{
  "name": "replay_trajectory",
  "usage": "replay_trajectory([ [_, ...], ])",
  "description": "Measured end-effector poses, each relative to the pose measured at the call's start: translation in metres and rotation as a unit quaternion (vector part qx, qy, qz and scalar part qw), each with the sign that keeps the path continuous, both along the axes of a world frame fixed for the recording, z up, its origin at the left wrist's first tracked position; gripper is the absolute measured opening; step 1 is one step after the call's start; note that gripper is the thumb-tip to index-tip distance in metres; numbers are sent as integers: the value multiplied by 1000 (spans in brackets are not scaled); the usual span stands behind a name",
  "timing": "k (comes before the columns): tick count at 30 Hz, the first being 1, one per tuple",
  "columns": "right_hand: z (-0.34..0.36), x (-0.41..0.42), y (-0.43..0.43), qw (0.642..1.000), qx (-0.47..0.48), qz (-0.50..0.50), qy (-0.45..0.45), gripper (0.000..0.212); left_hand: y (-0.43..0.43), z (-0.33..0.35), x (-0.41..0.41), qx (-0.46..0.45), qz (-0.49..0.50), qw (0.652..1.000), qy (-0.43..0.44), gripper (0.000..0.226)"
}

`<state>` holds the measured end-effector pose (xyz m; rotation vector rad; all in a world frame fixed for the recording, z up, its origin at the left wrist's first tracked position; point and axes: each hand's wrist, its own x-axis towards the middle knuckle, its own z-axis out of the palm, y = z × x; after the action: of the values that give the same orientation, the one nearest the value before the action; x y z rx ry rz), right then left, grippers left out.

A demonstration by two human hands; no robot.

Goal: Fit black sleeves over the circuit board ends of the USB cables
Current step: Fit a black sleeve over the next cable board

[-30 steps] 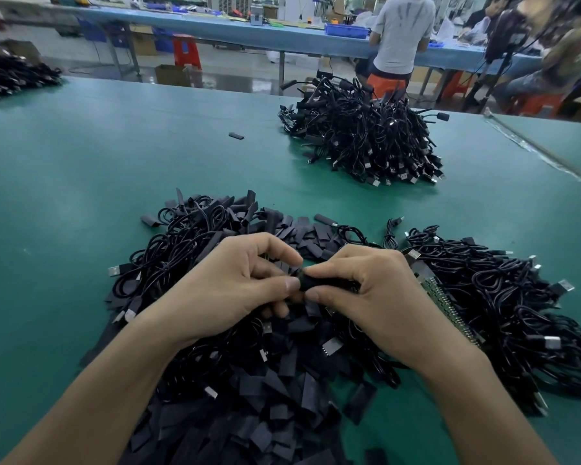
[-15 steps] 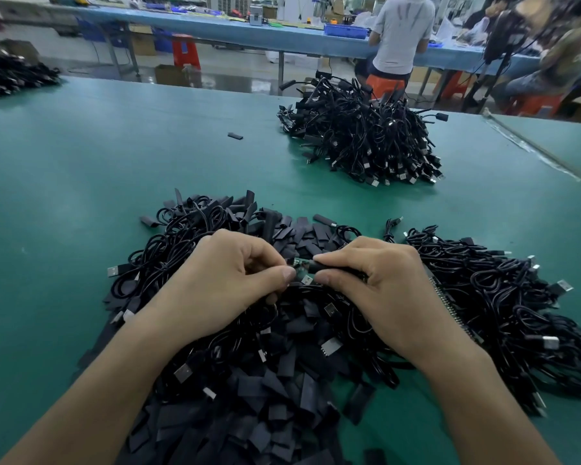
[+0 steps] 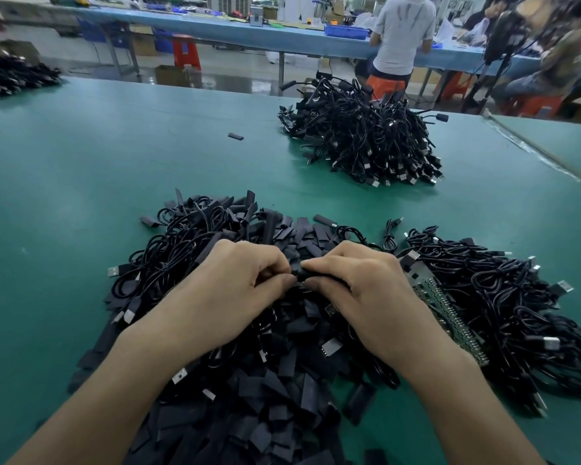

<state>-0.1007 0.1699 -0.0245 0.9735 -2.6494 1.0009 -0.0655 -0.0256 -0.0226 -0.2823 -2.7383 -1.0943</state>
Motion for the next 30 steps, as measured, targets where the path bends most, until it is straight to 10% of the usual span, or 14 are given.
replay_trajectory([
  [30, 1, 12, -22, 961, -243, -130, 24, 9, 8, -1, 1, 49, 45, 998, 0, 18],
])
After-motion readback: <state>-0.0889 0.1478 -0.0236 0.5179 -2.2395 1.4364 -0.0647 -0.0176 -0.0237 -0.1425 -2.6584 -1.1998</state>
